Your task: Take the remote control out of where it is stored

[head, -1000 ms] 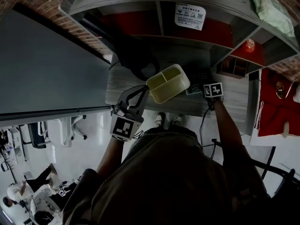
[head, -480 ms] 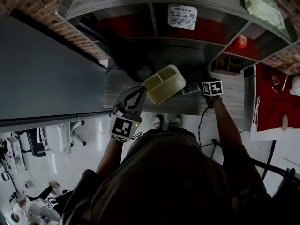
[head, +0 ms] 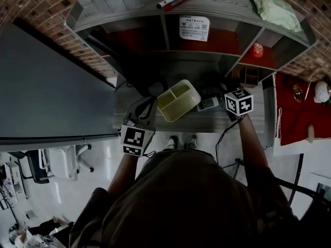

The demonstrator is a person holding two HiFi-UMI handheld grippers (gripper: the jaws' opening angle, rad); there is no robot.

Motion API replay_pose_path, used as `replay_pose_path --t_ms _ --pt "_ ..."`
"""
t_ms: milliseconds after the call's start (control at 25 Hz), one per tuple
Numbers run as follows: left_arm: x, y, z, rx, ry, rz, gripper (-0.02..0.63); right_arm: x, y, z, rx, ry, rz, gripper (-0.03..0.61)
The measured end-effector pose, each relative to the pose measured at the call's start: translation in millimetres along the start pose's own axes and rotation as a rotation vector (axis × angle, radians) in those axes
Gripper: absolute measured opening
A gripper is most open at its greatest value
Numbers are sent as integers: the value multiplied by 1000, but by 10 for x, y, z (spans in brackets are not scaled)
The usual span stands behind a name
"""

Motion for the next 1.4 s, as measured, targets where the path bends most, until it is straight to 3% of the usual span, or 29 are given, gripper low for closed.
replay_pose_path --t_ms 240,440,640,760,920,1160,1400 --pt "62 109 105 -36 -8 13 11 474 872 -321 -223 80 -139 189" --pt "143 305 138 -93 -3 22 11 777 1291 -560 -308 106 -262 189" --pt "244 481 122 -143 9 11 11 988 1582 -755 -391 127 -280 189" --pt "279 483 106 -160 24 -49 11 1097 1797 -931 -500 102 -341 186" --pt "280 583 96 -185 20 -38 11 1208 1976 -1211 -682 29 -441 95" --pt "301 651 55 -203 16 -35 11 1309 1957 -1342 -699 15 -456 86" --pt "297 743 25 -232 9 -27 11 1290 1879 -1424 -714 -38 -445 21"
Point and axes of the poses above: the fingertips, and each gripper's own axes: z forward along the fingers, x to its left, y out of its top, the point moved 7 cm from there along -z, backward along the fingers, and after that the axes turned 15 degrees about -x, right-handed, at the moved point
